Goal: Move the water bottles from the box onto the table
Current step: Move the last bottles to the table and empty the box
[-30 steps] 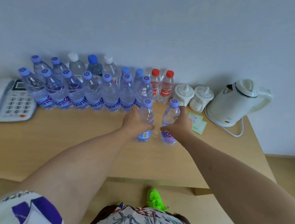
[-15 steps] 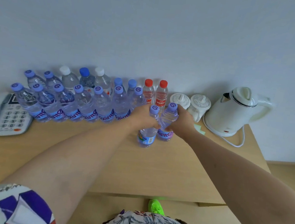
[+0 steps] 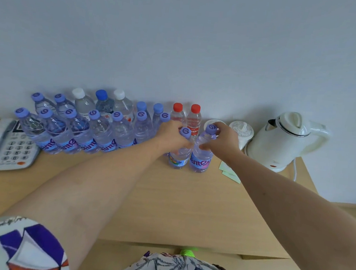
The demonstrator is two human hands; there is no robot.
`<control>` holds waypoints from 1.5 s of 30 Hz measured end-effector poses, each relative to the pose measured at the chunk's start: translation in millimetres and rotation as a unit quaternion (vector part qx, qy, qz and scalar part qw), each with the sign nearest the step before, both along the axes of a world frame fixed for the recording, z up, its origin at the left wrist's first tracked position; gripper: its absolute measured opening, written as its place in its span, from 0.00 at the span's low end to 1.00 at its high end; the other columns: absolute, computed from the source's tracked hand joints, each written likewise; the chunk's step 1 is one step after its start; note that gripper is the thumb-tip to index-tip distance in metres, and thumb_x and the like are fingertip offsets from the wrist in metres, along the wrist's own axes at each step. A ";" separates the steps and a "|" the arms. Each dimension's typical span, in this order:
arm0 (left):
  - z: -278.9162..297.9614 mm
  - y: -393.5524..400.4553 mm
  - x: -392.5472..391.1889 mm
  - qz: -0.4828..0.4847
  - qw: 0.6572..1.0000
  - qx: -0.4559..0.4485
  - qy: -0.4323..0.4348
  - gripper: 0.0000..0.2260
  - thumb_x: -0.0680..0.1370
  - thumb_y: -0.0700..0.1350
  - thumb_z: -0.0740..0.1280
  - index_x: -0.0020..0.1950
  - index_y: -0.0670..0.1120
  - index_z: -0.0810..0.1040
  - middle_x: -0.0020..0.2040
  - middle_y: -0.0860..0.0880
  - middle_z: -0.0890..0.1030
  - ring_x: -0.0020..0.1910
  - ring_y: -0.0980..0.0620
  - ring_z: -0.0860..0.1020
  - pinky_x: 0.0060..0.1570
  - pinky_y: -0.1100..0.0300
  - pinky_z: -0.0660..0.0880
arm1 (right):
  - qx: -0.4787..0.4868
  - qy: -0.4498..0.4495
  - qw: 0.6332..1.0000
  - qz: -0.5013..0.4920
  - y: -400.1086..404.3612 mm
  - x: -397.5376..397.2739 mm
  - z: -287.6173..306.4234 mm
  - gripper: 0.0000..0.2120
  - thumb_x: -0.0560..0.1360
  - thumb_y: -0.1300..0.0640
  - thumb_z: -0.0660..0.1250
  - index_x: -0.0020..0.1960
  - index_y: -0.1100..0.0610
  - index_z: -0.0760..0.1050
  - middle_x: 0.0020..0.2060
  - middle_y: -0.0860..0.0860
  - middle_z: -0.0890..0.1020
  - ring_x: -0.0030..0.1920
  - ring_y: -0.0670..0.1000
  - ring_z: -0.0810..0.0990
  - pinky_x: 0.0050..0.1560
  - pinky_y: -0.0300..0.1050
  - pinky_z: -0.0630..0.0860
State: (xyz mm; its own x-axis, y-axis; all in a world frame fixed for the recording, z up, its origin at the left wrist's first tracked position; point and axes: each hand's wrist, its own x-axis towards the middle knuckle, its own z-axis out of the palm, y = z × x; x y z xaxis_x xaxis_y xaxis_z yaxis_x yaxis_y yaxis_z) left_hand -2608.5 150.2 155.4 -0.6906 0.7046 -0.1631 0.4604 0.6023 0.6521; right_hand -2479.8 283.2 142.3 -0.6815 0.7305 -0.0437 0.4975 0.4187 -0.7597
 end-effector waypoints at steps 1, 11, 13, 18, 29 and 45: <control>4.0 1.3 -1.5 -0.001 1.000 0.012 -0.002 0.12 0.66 0.44 0.80 0.40 0.50 0.77 0.39 0.51 0.80 0.37 0.53 0.79 0.31 0.63 0.77 | 0.004 -0.002 1.000 0.002 0.1 -0.8 0.2 0.24 0.61 0.61 0.80 0.54 0.52 0.78 0.40 0.44 0.78 0.48 0.55 0.80 0.48 0.52 0.80; 12.0 13.0 -0.2 0.044 0.995 0.018 0.082 0.12 0.69 0.46 0.78 0.38 0.42 0.78 0.40 0.43 0.81 0.39 0.45 0.79 0.39 0.53 0.77 | 0.011 -0.008 1.000 0.025 2.5 -4.3 1.1 0.24 0.59 0.64 0.79 0.53 0.54 0.79 0.45 0.50 0.82 0.48 0.56 0.80 0.48 0.52 0.80; 11.4 17.3 1.6 0.064 0.994 0.022 0.087 0.12 0.70 0.47 0.77 0.41 0.40 0.78 0.41 0.42 0.82 0.42 0.43 0.81 0.41 0.51 0.79 | 0.013 -0.008 0.999 0.030 4.9 -3.7 0.2 0.24 0.60 0.66 0.79 0.54 0.54 0.79 0.47 0.51 0.83 0.49 0.57 0.80 0.49 0.53 0.80; 6.4 29.3 5.0 0.092 0.991 0.032 0.090 0.14 0.74 0.52 0.74 0.45 0.43 0.76 0.45 0.42 0.81 0.46 0.42 0.79 0.40 0.53 0.73 | 0.039 -0.032 0.997 0.067 6.0 -1.4 0.2 0.25 0.62 0.68 0.76 0.56 0.54 0.78 0.45 0.49 0.81 0.49 0.55 0.80 0.47 0.46 0.77; 21.1 36.7 -13.2 -0.029 0.986 -0.035 0.163 0.06 0.71 0.38 0.74 0.46 0.40 0.82 0.44 0.41 0.81 0.42 0.45 0.76 0.40 0.53 0.75 | 0.028 -0.039 0.996 0.078 9.4 -2.0 2.3 0.27 0.60 0.69 0.79 0.56 0.54 0.79 0.47 0.49 0.83 0.50 0.53 0.80 0.48 0.47 0.79; 17.2 39.7 -8.8 -0.082 0.977 -0.038 0.192 0.11 0.74 0.43 0.73 0.54 0.42 0.78 0.40 0.45 0.76 0.46 0.39 0.78 0.38 0.52 0.73 | 0.017 -0.025 0.997 0.077 11.9 -1.4 -2.0 0.28 0.60 0.69 0.78 0.58 0.54 0.79 0.47 0.47 0.81 0.51 0.51 0.80 0.45 0.41 0.73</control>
State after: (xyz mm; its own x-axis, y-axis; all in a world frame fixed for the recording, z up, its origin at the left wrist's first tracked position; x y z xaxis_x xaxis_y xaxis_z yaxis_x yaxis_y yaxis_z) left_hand -2617.3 189.9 172.6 -0.5899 0.8069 0.0288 0.7568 0.5401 0.3682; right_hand -2481.1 295.1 140.3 -0.7827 0.6197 -0.0573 0.4623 0.5174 -0.7201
